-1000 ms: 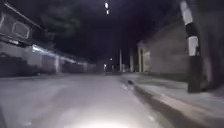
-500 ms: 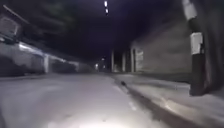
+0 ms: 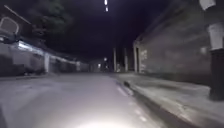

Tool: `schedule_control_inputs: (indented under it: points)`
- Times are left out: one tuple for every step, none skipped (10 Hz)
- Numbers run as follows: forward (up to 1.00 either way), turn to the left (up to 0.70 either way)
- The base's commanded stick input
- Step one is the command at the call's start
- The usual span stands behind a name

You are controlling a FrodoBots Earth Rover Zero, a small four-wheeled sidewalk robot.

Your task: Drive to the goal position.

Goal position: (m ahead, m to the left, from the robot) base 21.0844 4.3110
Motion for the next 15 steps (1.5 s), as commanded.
schedule_control_inputs:
  points:
    - [0.7,0.0]
    - [0.7,0.0]
    - [0.7,0.0]
    - [0.7,0.0]
    - [0.7,0.0]
    - [0.7,0.0]
    - [0.7,-0.13]
    - [0.7,-0.33]
    - [0.7,0.0]
    - [0.7,0.0]
    - [0.7,0.0]
    - [0.7,0.0]
    - [0.7,0.0]
    - [0.7,0.0]
    - [0.7,0.0]
